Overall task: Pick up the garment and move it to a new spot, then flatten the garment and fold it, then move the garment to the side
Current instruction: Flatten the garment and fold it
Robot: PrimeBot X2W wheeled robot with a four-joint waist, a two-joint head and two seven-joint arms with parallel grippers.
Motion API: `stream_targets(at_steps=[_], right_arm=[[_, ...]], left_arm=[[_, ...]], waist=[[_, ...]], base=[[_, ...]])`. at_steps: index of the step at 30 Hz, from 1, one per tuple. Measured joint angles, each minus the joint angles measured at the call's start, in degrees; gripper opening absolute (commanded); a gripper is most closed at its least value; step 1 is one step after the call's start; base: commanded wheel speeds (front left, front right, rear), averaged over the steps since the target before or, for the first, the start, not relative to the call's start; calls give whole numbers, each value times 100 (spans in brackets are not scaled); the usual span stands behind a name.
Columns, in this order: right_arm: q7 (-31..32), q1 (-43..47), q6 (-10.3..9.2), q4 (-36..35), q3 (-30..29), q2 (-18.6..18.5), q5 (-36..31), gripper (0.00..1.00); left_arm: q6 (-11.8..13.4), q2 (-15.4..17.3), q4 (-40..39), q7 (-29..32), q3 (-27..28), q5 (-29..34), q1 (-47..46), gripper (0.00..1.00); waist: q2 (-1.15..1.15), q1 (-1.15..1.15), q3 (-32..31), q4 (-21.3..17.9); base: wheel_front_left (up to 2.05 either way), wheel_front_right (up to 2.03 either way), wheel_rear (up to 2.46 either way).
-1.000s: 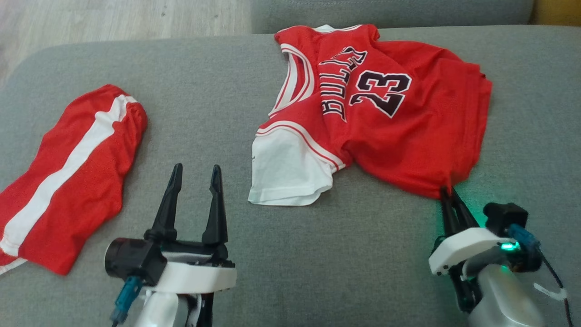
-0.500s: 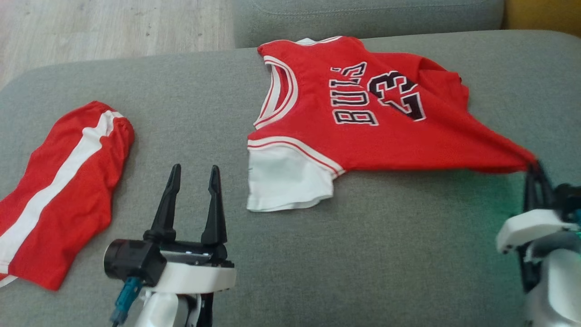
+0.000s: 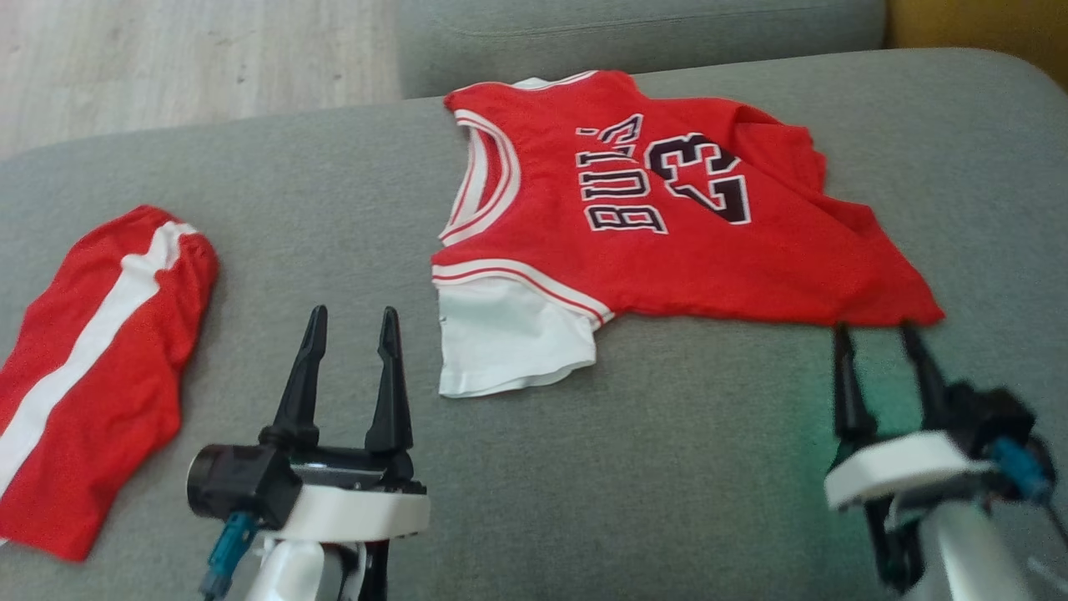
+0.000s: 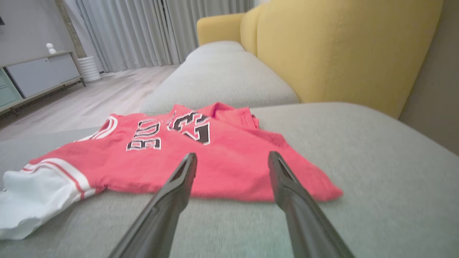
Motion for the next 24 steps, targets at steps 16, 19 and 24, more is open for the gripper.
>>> stream_targets(at_steps=[16,19,24], right_arm=[[-38,195,0,-370,374,-2,192,100],[-40,104,-1,-424,344,-2,191,100],[-54,81,0,-450,330,-2,84,100]], left_arm=[[-167,-5,1229,1,-385,178,-2,100],[-160,-1,1636,0,-448,193,-74,100],[-51,-2,2305,53,-491,193,-413,100]], waist=[[0,0,86,-344],[0,1,159,-383],[0,1,256,-443]], base=[[0,0,0],[0,0,0],[0,0,0]])
